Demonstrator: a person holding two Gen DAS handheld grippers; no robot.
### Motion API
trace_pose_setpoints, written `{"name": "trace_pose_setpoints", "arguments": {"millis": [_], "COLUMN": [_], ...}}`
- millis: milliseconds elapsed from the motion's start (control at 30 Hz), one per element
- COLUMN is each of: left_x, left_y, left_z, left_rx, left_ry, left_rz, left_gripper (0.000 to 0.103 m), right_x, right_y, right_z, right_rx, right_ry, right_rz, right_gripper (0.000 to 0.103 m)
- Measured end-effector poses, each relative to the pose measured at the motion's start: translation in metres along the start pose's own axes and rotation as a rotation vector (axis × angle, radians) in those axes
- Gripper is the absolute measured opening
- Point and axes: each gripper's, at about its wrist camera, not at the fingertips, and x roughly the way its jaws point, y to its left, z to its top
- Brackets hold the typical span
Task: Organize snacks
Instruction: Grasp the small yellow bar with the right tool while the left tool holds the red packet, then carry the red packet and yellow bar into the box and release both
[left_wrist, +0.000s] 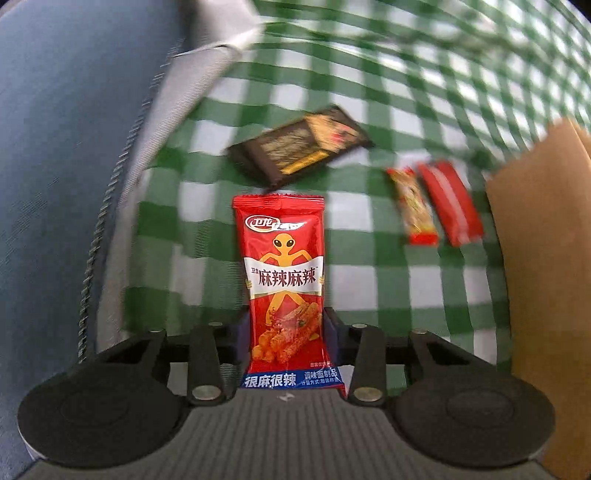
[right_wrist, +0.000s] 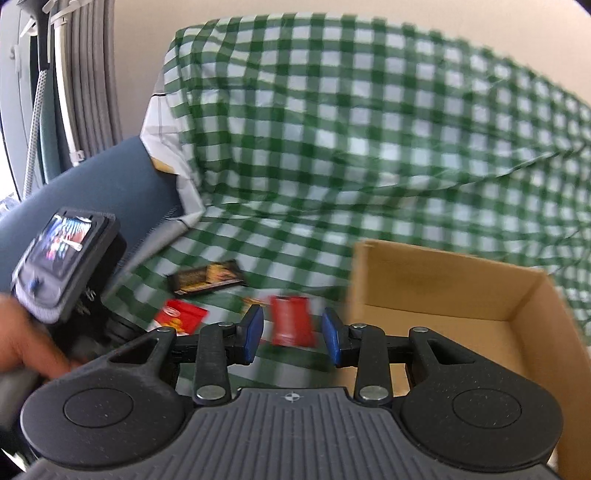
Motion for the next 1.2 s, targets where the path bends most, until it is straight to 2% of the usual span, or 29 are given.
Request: {"name": "trace_pose_setpoints", "arguments": {"millis": [100, 233, 433, 600, 633, 667, 767, 867, 1200], "left_x": [-0.002, -0.004, -0.006, -0.005, -0.004, -0.004, -0.005, -0.008, -0.029], "left_y": [0.007, 0.008, 0.011, 0.01, 0.009, 0.008, 0.008, 0.009, 0.013], "left_z": [0.001, -0.002, -0.002, -0.002, -0.001, -0.001, -0.002, -0.001, -0.008], "left_rx": [-0.046, -0.06, -0.07, -0.074, -0.075, -0.076, -0.08, -0.108, -0.158], "left_ry": [-0.001, 0.003, 0.008, 0.01, 0.01, 0.009, 0.005, -0.009, -0.084], "left_rz": [-0.007, -0.014, -0.02, -0.028, -0.028, -0.029, -0.032, -0.076, -0.189], "left_gripper": [0.042, 0.042, 0.042, 0.042, 0.042, 0.042, 0.041, 0.039, 0.034], "right_x": [0.027, 0.079, 0.15, 0.188, 0.192, 0.194, 0.192, 0.179, 0.077], "right_y": [0.028, 0.049, 0.051, 0.05, 0.049, 0.048, 0.049, 0.045, 0.028], "right_z": [0.01, 0.007, 0.001, -0.008, -0.01, -0.012, -0.017, -0.017, -0.011], "right_rx": [0.0, 0.005, 0.056, 0.043, 0.046, 0.047, 0.025, 0.036, 0.026], "right_ry": [0.031, 0.115, 0.206, 0.262, 0.268, 0.273, 0.254, 0.233, 0.069], "right_rz": [0.025, 0.009, -0.004, -0.029, -0.026, -0.017, -0.009, -0.009, 0.056], "right_gripper": [0.037, 0.036, 0.033, 0.035, 0.03, 0.024, 0.02, 0.019, 0.019]}}
